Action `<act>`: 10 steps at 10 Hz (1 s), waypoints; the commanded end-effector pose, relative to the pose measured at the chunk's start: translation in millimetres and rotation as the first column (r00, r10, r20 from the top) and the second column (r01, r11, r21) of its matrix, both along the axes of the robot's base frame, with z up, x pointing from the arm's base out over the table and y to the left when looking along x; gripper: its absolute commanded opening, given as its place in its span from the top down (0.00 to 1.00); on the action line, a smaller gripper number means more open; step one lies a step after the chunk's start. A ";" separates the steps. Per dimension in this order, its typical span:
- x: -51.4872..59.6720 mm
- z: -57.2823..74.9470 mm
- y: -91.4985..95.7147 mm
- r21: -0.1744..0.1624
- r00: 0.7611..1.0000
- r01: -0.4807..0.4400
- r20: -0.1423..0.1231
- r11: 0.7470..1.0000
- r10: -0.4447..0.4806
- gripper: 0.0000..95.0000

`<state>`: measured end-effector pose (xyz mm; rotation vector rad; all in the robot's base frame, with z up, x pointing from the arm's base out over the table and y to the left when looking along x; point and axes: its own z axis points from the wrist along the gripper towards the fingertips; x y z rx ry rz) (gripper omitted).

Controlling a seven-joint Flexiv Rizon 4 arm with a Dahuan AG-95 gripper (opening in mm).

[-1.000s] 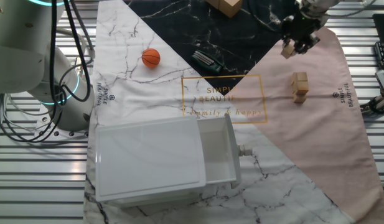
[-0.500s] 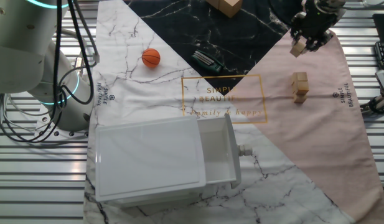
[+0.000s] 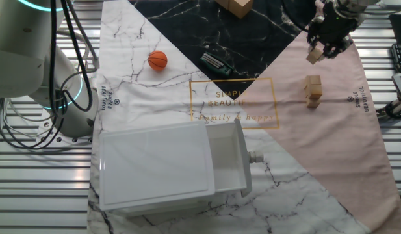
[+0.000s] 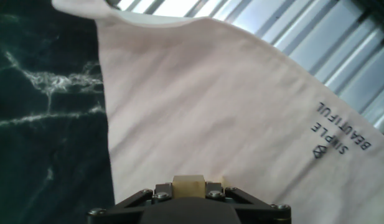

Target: Stack the blocks into a pyramid shape

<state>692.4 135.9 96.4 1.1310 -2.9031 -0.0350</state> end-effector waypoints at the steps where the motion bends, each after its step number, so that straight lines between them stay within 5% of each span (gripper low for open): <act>1: 2.7 4.4 -6.4 -0.002 1.000 0.024 0.001 1.000 -0.024 1.00; 6: 5.3 7.5 -22.3 -0.002 0.989 0.145 0.024 0.989 -0.145 1.00; 10: 7.4 3.0 -34.9 -0.003 0.957 0.286 0.045 0.958 -0.285 1.00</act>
